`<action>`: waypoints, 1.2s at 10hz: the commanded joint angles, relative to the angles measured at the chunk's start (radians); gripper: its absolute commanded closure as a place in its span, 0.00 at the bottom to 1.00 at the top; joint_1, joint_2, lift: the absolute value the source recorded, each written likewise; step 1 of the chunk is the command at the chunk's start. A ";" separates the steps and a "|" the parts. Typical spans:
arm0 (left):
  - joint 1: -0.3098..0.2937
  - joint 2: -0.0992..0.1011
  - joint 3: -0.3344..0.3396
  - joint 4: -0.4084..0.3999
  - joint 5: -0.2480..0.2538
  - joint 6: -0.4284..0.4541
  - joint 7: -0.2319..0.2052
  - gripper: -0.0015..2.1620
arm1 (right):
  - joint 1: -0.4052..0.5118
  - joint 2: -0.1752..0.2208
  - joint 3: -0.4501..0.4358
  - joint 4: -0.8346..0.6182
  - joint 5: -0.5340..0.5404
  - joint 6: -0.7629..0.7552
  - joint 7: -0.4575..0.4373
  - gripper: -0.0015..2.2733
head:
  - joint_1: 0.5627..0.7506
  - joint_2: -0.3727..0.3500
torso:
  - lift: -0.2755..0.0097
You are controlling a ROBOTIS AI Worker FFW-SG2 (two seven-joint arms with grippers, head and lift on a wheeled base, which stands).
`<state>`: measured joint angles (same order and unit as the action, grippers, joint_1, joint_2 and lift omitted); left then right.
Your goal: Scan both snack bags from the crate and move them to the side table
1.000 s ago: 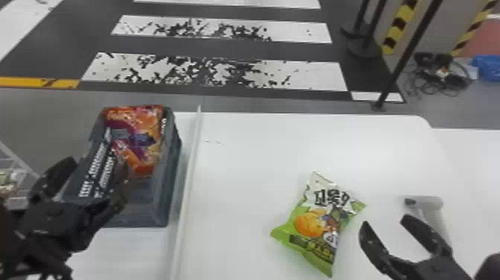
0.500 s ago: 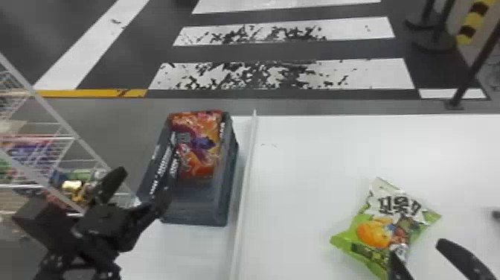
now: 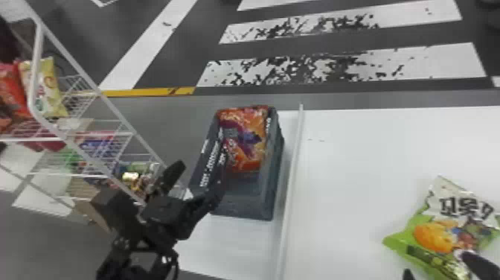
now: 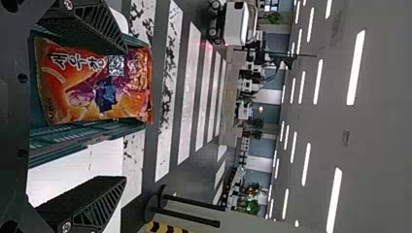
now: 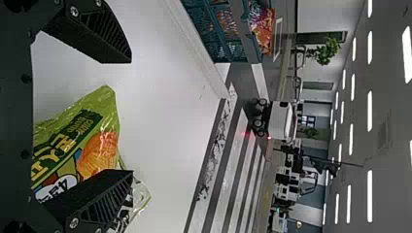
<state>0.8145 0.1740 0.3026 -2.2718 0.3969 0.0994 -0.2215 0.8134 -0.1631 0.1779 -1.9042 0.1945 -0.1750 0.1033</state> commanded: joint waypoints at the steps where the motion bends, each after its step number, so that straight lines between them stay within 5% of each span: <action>1: 0.000 0.007 -0.005 0.001 0.002 0.001 -0.001 0.04 | -0.025 -0.004 0.020 0.050 0.037 -0.004 -0.028 0.05 | 0.70 1.00 | 0.86; 6: -0.017 0.032 -0.023 0.005 0.011 0.023 -0.015 0.04 | -0.074 -0.010 0.071 0.143 0.172 0.012 -0.162 0.05 | 0.70 0.99 | 0.86; 12: -0.021 0.050 -0.036 0.009 0.039 0.032 -0.036 0.04 | -0.178 -0.015 0.091 0.201 0.273 0.233 -0.208 0.05 | 0.70 0.89 | 0.86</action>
<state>0.7926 0.2232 0.2658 -2.2626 0.4321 0.1317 -0.2579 0.6445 -0.1763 0.2657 -1.7076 0.4533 0.0348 -0.1041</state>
